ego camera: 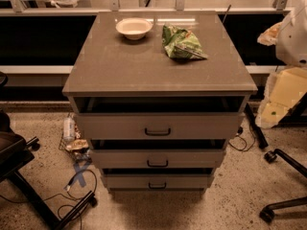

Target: Open top drawer

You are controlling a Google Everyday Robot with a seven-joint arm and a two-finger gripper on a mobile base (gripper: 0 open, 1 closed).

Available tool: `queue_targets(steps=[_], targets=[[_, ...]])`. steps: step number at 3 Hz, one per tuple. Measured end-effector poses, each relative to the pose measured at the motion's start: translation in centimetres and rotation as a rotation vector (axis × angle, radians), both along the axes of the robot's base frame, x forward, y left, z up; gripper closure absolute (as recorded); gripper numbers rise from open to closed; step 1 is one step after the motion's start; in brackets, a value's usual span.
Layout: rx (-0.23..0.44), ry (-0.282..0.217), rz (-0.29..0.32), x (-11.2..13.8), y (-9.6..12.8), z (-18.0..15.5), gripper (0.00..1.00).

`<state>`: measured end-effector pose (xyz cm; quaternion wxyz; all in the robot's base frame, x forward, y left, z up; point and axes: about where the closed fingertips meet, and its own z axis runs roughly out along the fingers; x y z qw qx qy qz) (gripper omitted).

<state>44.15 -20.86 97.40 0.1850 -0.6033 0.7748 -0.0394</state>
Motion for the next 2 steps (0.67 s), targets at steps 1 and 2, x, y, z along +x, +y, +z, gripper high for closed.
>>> queue_targets(steps=[1, 2], targets=[[0.040, -0.035, 0.010, 0.6, 0.7, -1.8, 0.00], [0.152, -0.069, 0.072, 0.6, 2.6, -8.9, 0.00]])
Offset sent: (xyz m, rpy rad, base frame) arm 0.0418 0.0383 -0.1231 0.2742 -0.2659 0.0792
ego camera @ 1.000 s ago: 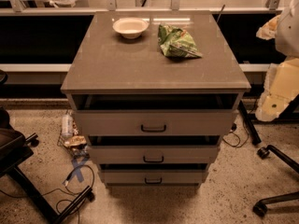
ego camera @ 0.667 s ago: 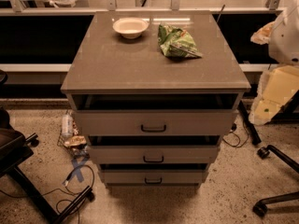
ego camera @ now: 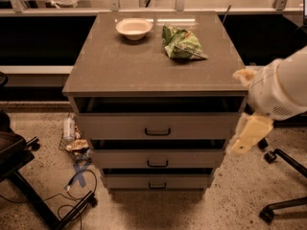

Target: Open top drawer

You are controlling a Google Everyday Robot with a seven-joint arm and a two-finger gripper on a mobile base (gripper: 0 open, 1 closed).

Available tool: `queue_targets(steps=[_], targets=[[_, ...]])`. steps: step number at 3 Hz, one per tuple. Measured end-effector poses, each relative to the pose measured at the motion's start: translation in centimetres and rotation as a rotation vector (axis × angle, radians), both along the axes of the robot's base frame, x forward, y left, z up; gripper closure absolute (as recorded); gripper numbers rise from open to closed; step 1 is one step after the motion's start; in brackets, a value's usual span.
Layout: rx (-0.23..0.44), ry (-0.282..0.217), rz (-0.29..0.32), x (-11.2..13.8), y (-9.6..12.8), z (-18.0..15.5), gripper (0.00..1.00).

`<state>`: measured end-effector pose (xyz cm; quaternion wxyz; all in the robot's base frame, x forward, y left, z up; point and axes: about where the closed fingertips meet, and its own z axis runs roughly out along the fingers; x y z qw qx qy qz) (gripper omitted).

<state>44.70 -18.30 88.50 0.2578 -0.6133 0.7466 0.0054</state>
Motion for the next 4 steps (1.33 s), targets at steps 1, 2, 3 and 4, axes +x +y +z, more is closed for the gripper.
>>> queue_targets(steps=[1, 2, 3, 4], targets=[[0.065, -0.079, 0.028, 2.1, 1.2, -3.1, 0.00], [0.068, -0.132, 0.019, 3.2, 1.3, -2.5, 0.00], [0.066, -0.124, 0.021, 3.0, 1.3, -2.5, 0.00], [0.095, -0.096, -0.002, 3.3, 0.8, -4.2, 0.00]])
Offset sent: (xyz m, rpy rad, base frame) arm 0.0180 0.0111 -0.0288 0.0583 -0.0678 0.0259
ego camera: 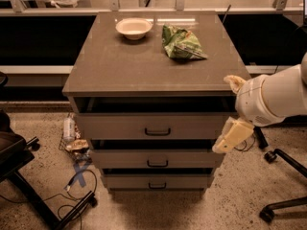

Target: Open top drawer

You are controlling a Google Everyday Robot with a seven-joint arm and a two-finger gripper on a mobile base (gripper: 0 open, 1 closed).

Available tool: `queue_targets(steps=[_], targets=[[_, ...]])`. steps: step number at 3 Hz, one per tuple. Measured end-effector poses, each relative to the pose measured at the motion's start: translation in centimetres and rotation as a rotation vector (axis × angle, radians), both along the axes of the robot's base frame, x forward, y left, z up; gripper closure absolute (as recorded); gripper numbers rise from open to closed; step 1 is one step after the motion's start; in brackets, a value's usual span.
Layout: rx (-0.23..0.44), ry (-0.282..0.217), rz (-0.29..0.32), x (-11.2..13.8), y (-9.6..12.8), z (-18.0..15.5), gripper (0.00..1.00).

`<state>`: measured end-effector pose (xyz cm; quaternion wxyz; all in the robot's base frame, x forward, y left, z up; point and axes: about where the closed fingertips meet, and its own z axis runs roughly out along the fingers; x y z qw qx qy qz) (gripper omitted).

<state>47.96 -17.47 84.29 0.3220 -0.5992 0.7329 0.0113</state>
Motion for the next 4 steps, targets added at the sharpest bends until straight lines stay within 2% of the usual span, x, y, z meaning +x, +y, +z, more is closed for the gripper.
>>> queue_targets(steps=[2, 4], targets=[[0.071, 0.060, -0.001, 2.7, -1.1, -7.0, 0.00], [0.108, 0.101, 0.033, 5.7, -0.4, -12.1, 0.00]])
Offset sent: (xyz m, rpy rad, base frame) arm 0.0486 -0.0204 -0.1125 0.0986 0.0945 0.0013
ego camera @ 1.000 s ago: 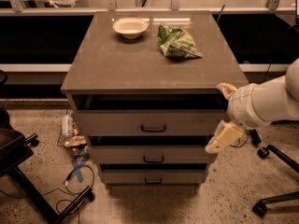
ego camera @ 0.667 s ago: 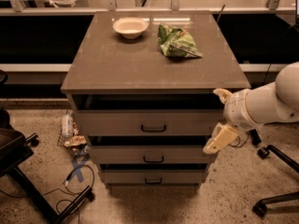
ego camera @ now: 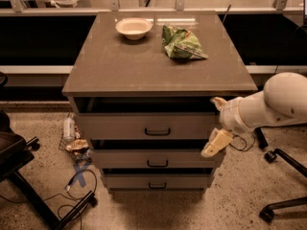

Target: Open top drawer

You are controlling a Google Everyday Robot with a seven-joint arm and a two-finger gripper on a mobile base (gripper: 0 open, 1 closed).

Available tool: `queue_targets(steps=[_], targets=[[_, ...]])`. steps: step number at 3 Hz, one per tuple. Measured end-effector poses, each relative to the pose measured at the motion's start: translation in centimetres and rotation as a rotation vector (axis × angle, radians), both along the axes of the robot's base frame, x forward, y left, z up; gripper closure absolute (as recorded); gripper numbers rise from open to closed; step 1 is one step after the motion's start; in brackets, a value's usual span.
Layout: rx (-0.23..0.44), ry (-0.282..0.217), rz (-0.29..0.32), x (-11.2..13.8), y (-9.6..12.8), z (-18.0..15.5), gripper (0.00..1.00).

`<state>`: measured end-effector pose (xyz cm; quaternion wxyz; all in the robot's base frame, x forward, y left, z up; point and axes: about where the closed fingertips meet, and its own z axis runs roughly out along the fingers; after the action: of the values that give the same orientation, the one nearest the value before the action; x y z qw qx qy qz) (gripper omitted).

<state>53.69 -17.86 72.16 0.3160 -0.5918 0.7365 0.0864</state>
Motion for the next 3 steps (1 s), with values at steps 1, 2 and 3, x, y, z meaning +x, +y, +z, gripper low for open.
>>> queue_targets(steps=[1, 2, 3], targets=[[0.014, 0.017, 0.014, 1.1, 0.7, -2.1, 0.00], [0.018, 0.035, 0.029, 2.5, 1.2, -3.7, 0.00], [-0.001, 0.049, 0.056, 3.8, 2.0, -4.6, 0.17]])
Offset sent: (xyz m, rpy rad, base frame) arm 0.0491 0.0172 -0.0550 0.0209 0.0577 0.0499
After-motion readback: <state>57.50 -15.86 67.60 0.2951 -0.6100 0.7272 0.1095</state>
